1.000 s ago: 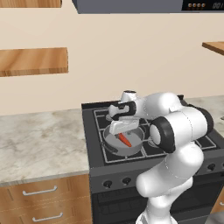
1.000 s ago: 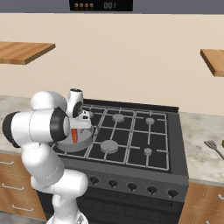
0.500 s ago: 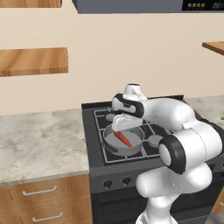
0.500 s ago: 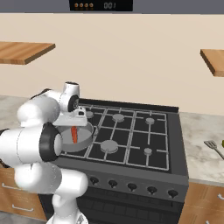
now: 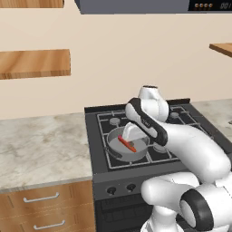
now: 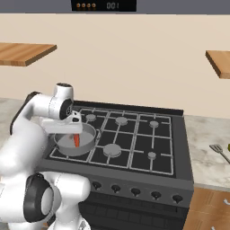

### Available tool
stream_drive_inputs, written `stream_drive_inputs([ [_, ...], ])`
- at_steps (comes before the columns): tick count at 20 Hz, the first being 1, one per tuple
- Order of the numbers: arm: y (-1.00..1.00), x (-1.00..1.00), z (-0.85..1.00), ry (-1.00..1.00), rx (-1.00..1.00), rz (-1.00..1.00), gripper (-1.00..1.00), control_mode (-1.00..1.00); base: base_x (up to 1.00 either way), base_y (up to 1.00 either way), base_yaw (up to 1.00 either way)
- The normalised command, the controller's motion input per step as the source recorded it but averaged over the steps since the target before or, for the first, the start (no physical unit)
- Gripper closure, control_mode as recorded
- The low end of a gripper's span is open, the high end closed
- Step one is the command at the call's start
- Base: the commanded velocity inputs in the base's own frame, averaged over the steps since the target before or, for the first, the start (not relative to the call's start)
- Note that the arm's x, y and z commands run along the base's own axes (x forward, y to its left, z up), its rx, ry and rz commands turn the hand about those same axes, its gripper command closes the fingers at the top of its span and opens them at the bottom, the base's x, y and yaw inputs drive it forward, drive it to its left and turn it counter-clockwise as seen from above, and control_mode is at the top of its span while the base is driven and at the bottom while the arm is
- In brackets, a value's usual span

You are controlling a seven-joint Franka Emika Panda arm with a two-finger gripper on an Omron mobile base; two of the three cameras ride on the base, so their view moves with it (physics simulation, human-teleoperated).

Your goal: Put the carrot and lemon in the pot. Retrieve the spatula and lightly stir the vegetables in the pot.

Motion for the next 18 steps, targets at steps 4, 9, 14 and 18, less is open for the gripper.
stream_drive_inputs([
  [4,-0.32,-0.59,0.05,-0.14,0.00,-0.03,-1.00,-1.00,0.00,0.00,0.00],
  [9,-0.47,-0.42,0.20,-0.12,0.00,-0.07,-1.00,-1.00,0.00,0.00,0.00],
  [14,-0.24,-0.42,0.58,-0.02,0.00,-0.07,-1.00,-1.00,0.00,0.00,0.00],
  [18,-0.16,-0.32,0.43,0.00,0.00,-0.05,-1.00,-1.00,0.00,0.00,0.00],
])
